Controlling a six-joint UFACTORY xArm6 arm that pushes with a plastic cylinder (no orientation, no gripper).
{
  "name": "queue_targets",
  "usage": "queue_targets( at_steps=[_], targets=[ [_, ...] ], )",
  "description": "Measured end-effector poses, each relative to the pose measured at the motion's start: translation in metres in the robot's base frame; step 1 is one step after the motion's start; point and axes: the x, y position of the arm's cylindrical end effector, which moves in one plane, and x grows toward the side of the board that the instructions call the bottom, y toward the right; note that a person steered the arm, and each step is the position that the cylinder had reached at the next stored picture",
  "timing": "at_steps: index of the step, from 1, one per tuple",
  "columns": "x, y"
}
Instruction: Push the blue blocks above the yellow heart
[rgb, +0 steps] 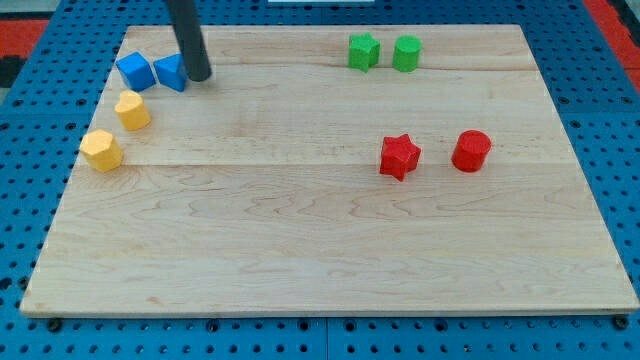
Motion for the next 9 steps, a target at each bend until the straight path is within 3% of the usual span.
queue_targets(
  at_steps=[1, 3, 4, 6, 7, 9],
  targets=[
    [0.023, -0.038],
    [-0.055, -0.033],
    [-0.048, 0.002],
    [-0.083, -0.058],
    [-0.087, -0.06],
    [-0.101, 0.131]
  ],
)
